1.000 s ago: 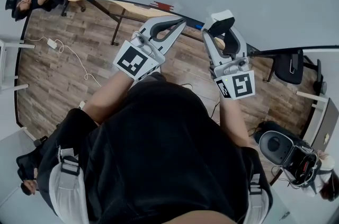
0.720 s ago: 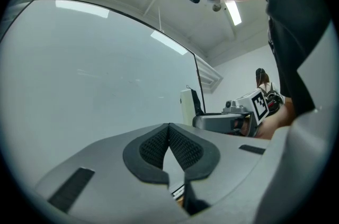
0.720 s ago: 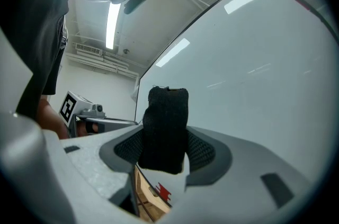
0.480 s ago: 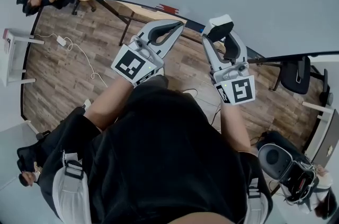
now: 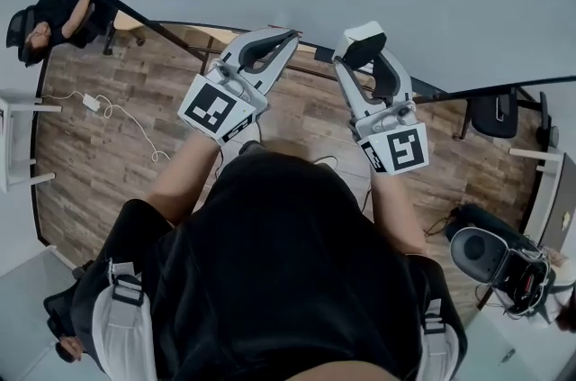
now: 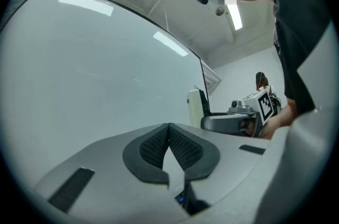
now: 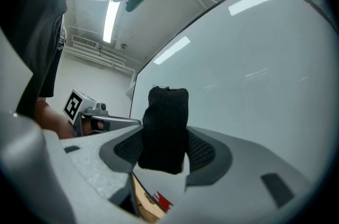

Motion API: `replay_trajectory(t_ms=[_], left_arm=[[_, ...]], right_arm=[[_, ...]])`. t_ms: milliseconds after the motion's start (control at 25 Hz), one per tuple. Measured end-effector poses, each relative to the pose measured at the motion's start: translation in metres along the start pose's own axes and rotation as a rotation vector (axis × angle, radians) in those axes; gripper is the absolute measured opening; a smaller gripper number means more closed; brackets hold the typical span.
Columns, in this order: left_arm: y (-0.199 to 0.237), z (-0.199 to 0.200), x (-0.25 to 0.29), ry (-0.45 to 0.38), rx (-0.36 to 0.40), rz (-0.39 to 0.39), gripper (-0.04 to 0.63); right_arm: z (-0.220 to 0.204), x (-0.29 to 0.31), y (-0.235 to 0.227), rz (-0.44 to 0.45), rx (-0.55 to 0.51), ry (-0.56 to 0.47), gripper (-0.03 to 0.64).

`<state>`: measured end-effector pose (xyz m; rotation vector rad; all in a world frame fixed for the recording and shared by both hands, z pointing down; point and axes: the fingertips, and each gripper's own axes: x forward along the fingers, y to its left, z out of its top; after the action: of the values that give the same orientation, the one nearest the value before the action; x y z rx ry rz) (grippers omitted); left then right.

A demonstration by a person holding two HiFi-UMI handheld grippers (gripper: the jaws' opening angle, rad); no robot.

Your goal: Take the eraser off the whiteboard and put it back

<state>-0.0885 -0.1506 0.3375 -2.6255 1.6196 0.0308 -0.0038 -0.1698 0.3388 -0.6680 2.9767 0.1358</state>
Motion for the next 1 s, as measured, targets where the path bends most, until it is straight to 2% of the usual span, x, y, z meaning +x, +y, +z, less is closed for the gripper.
replay_trajectory(t_ms=[120,560,840,920,1000], left_arm=[[0.025,0.006,-0.005,-0.010,0.008,-0.025,-0.006],[0.071,0.016,-0.029,-0.051,0.004,-0.111,-0.006],[0.034,0.029,-0.014,-0.070,0.028,-0.181,-0.006],[0.054,0.028,-0.019,-0.076,0.019,-0.204,-0.006],[0.095,0.025,-0.032,-0.086,0.003,-0.217,-0.006]], right_arm=[[0.004,0.023,0.004,-0.046,-0.008,0.007,0.227],[0.007,0.069,0.021,-0.209,-0.030,0.004,0.227],[0.020,0.039,0.007,-0.328,-0.061,-0.022,0.227],[0.018,0.061,0.012,-0.365,-0.072,-0.016,0.227],[0.013,0.103,0.023,-0.394,-0.083,-0.005,0.227]])
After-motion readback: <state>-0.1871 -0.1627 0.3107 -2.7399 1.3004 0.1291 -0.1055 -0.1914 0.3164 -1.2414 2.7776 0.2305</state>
